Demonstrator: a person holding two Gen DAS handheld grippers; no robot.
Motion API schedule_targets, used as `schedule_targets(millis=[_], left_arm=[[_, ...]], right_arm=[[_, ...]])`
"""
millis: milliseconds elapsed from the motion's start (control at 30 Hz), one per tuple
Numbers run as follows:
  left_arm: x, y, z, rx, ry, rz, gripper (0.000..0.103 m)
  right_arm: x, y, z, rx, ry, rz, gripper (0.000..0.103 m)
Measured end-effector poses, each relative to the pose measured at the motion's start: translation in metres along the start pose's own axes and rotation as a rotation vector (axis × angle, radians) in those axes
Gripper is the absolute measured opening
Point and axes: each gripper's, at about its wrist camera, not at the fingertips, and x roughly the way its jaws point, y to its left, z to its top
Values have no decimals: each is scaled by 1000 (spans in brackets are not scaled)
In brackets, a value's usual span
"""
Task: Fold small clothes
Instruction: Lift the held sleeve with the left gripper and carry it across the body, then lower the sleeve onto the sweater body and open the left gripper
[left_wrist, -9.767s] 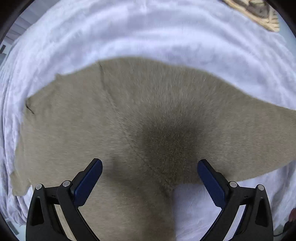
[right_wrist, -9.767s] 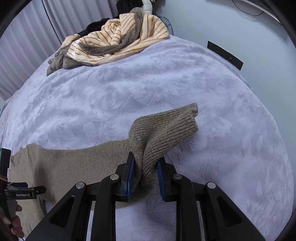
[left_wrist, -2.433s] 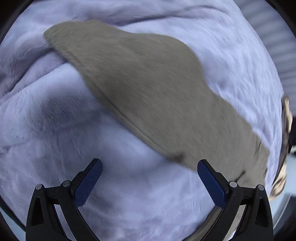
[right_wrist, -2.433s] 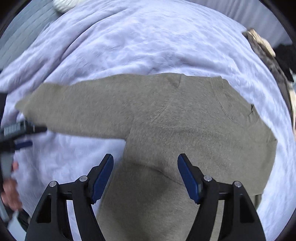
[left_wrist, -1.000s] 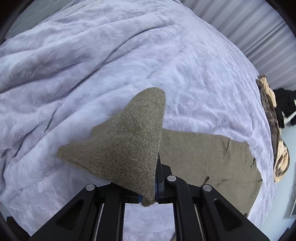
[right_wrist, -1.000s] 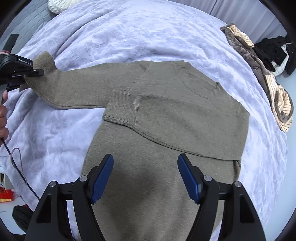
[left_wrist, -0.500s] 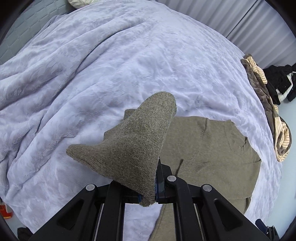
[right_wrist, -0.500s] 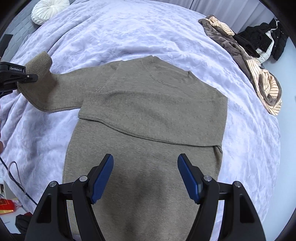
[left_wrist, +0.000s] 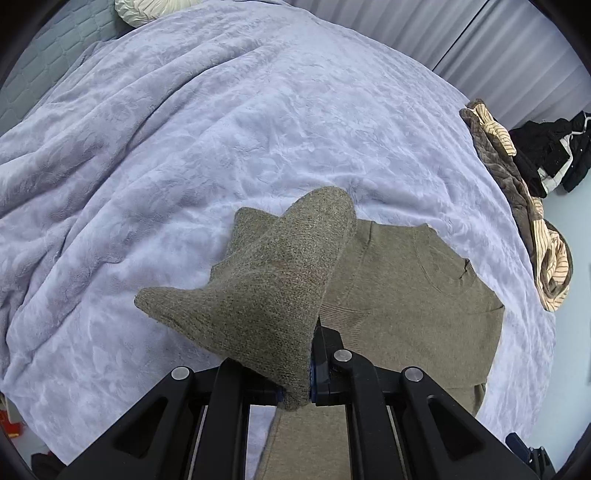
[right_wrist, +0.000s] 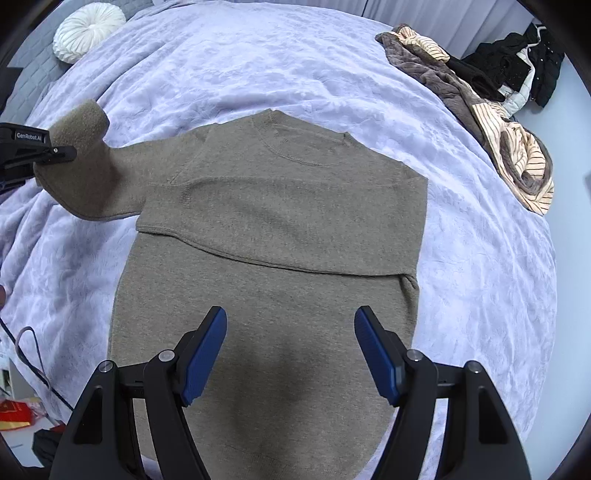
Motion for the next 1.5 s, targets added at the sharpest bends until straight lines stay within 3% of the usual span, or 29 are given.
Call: schedule_targets(millis=[200, 500, 800, 1500], left_arm=[[2, -28, -8, 40, 2, 32, 10], [0, -77, -21, 98, -6, 12, 10], [9, -124, -37, 144, 9, 12, 10], [37, -229, -67, 230, 21, 6, 10]], right_arm=[[2, -21, -7, 24, -2, 10, 75], [4, -53, -16, 42, 0, 23, 75], [12, -89, -23, 102, 11, 127, 75], [29, -136, -35, 63, 49, 116, 75]])
